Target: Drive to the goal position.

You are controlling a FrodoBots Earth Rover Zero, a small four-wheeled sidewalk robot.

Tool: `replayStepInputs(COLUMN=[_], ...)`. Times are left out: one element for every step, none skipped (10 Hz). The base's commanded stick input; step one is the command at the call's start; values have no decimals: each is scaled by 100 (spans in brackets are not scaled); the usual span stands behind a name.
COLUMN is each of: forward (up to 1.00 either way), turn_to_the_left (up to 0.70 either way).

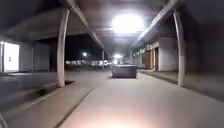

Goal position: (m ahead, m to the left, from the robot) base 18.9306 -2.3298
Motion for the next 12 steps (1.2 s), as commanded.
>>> replayStepInputs(forward=[100, 100, 100, 100, 100, 100, 100, 100, 100, 100, 100, 100], turn_to_the_left=[15, 9, 3, 3, 3, 2, 2, 7, 14, 22, 24, 25])
